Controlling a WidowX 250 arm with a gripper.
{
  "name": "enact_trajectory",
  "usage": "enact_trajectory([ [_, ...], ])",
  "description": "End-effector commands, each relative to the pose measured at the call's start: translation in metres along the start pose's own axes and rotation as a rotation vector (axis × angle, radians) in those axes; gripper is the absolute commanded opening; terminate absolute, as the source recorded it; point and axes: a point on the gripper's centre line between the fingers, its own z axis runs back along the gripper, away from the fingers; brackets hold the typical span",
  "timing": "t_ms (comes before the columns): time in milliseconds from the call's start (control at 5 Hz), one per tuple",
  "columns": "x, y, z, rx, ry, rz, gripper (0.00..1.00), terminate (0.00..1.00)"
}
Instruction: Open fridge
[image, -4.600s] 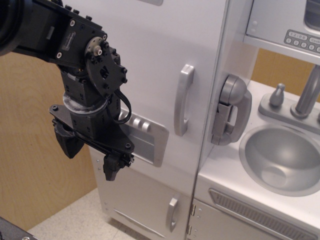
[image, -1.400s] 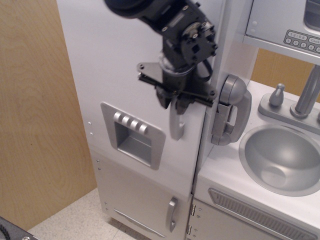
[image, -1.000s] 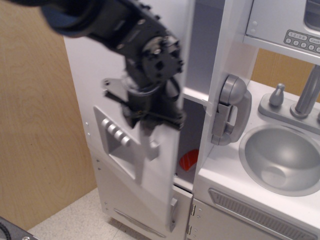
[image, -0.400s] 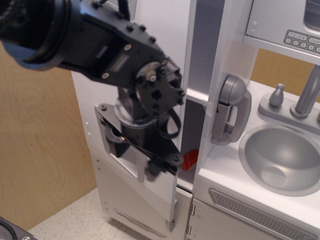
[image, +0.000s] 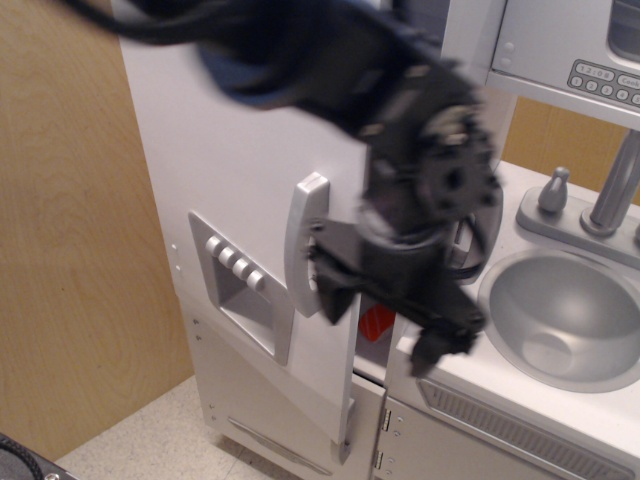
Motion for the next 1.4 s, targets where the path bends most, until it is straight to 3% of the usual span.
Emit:
enact_trajectory([
  [0,0.058,-0.021,0.008,-0.028,-0.079,0.063,1.00,0.00],
  [200,0.080,-0.017,0.019,-0.033,-0.119,0.107,1.00,0.00],
  [600,0.090,0.028,0.027,0.039,-0.128,0.221,1.00,0.00],
  [1000,0.074,0.069,0.028,0.110,-0.115,0.264,1.00,0.00],
  [1200,0.045,0.074,0.028,0.113,-0.095,0.218,1.00,0.00],
])
